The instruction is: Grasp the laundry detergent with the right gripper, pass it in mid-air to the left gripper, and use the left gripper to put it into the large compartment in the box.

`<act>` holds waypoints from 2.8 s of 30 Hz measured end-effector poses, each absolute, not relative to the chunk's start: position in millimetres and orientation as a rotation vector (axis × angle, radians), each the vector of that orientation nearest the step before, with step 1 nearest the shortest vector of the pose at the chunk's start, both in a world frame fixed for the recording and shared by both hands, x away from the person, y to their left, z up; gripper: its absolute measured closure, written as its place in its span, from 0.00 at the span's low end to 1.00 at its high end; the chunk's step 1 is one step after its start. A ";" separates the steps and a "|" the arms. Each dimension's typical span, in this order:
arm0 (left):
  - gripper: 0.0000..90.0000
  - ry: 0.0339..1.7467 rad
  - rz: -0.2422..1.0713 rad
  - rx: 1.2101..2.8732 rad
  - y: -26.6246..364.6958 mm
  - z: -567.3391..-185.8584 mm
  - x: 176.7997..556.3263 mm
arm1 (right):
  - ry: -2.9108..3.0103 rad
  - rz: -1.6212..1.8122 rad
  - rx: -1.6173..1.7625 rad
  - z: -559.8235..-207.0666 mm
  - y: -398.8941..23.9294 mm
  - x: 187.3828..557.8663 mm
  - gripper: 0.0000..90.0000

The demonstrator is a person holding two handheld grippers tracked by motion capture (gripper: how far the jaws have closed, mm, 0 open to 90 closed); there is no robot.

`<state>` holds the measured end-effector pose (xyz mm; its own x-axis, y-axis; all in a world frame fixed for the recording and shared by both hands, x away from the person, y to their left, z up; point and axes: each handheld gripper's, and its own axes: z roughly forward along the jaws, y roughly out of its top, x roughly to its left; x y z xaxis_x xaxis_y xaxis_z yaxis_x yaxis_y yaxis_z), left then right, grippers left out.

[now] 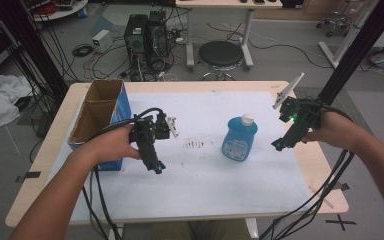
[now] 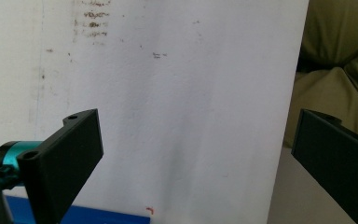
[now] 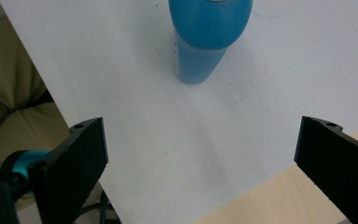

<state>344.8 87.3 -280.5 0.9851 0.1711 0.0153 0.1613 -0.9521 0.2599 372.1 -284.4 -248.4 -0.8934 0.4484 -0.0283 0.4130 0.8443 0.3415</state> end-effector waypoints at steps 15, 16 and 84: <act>0.02 0.249 0.043 2.871 87.2 -286.7 348.5 | 2.789 0.860 0.702 -282.1 -291.2 379.4 0.02; 0.02 0.248 0.044 2.872 87.1 -286.9 348.5 | 2.780 0.877 0.708 -284.4 -291.9 380.0 0.02; 0.02 0.300 0.022 2.876 95.9 -296.4 351.6 | 2.616 1.363 0.721 -376.5 -291.1 389.6 0.02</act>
